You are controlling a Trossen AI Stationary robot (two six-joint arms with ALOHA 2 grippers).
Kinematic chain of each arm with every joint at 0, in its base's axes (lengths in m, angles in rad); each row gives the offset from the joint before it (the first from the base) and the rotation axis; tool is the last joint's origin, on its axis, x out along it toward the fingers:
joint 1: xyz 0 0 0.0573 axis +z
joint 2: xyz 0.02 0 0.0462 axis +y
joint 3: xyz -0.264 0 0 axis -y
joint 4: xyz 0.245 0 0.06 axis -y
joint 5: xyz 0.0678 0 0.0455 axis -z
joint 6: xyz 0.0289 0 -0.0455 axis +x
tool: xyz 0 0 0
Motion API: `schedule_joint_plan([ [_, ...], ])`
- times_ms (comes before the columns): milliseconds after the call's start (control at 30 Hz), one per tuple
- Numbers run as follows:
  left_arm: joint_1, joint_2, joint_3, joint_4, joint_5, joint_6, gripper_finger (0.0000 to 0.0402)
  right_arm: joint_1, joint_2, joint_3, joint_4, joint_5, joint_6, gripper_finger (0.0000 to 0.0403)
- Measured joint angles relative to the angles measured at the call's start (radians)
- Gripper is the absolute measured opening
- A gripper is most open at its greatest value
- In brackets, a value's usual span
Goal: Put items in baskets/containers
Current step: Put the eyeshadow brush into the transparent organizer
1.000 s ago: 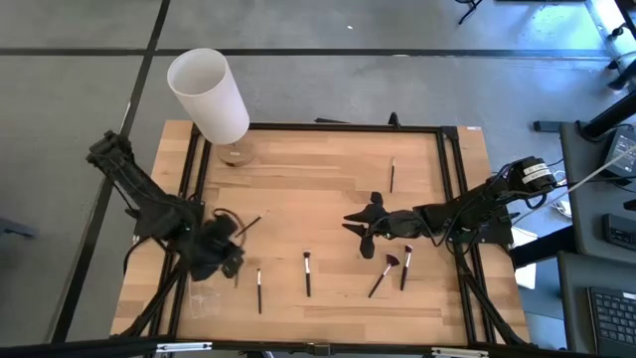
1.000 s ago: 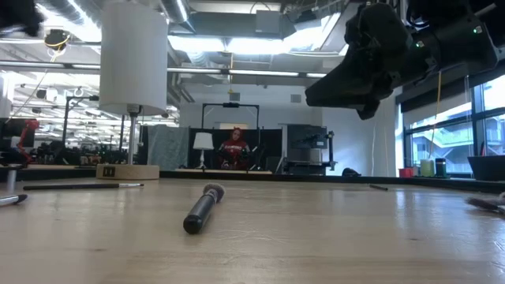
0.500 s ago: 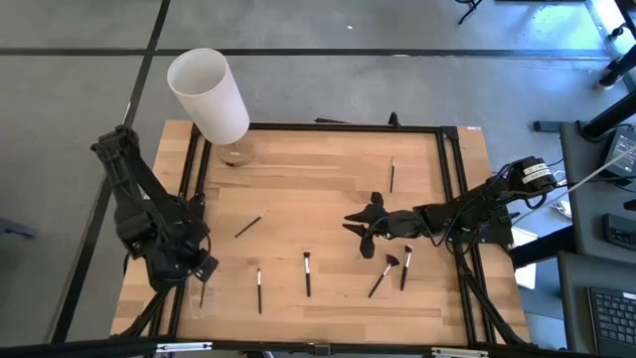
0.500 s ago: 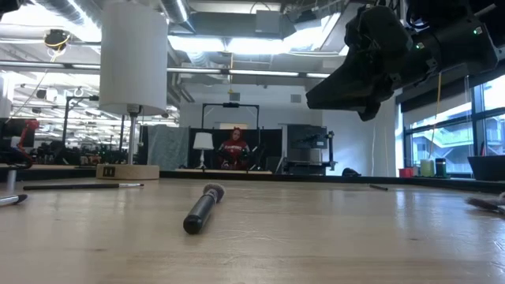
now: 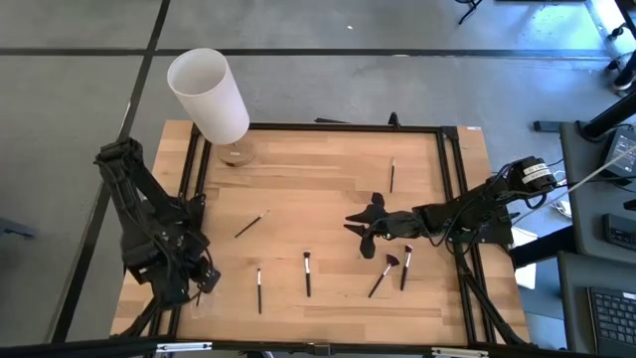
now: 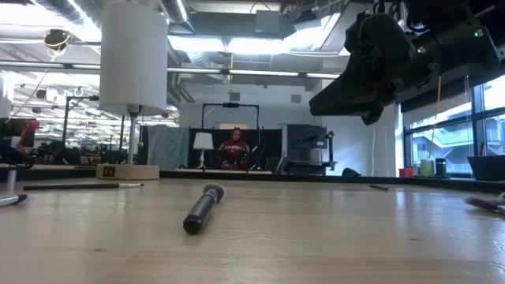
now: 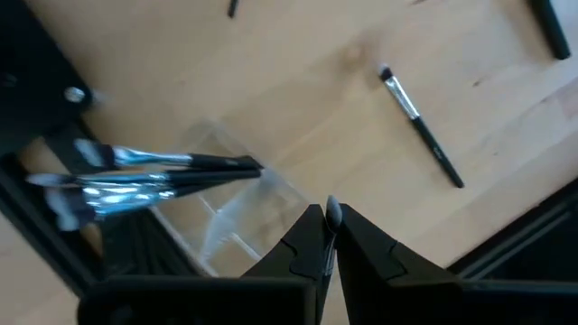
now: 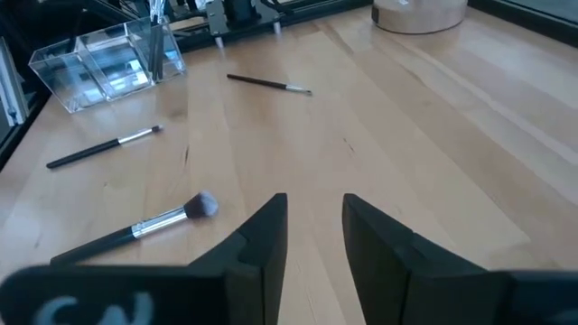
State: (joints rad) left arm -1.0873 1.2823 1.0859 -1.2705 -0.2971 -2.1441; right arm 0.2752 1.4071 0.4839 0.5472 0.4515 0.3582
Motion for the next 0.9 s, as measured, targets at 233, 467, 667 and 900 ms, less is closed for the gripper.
schedule_joint_plan([
  [233,0.012,0.043,0.0,0.068,0.013,0.0,0.0017,0.0,0.0,0.0,0.0,0.0,0.012,0.0108],
  [467,0.012,0.046,0.0,0.107,0.039,0.007,0.0031,0.0,0.0,0.0,0.0,0.001,0.02,0.0108],
  [667,0.012,0.039,0.0,0.108,0.123,0.009,0.0067,0.0,0.0,0.0,0.0,0.001,0.02,0.0108],
  [900,0.012,0.016,0.001,0.108,0.156,0.003,0.0105,0.0,0.0,0.0,0.0,0.001,0.018,0.0108],
])
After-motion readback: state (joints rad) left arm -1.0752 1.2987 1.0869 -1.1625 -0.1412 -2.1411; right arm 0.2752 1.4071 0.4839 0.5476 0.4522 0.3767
